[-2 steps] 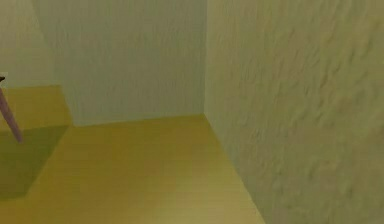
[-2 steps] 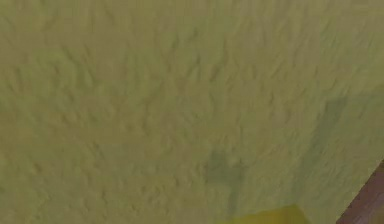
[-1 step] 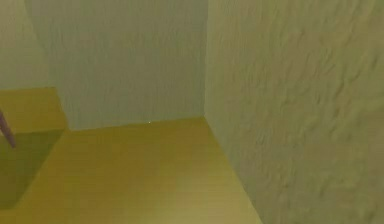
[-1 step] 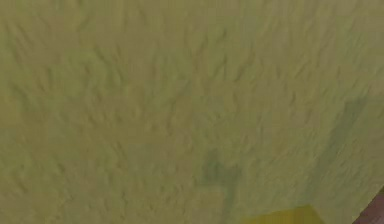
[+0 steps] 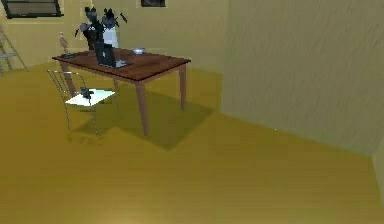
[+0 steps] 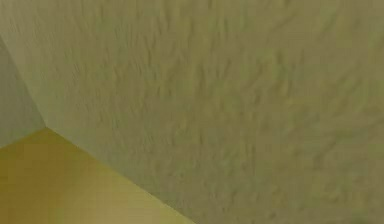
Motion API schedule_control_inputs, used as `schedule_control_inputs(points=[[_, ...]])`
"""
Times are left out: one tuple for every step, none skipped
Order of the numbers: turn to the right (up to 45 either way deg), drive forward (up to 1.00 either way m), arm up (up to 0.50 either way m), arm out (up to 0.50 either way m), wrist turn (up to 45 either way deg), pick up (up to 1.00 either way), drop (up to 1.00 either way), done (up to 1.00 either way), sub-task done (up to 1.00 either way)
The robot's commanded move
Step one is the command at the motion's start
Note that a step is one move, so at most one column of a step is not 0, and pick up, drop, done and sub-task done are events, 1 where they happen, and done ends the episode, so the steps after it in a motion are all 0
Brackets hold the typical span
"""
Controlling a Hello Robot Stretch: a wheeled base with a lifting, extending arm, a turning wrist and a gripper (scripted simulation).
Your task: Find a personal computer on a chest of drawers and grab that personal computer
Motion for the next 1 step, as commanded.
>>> schedule_control_inputs(points=[[-9.0, 0.00, 0.00, 0.00, 0.0, 0.00, 0.00, 0.00, 0.00]])
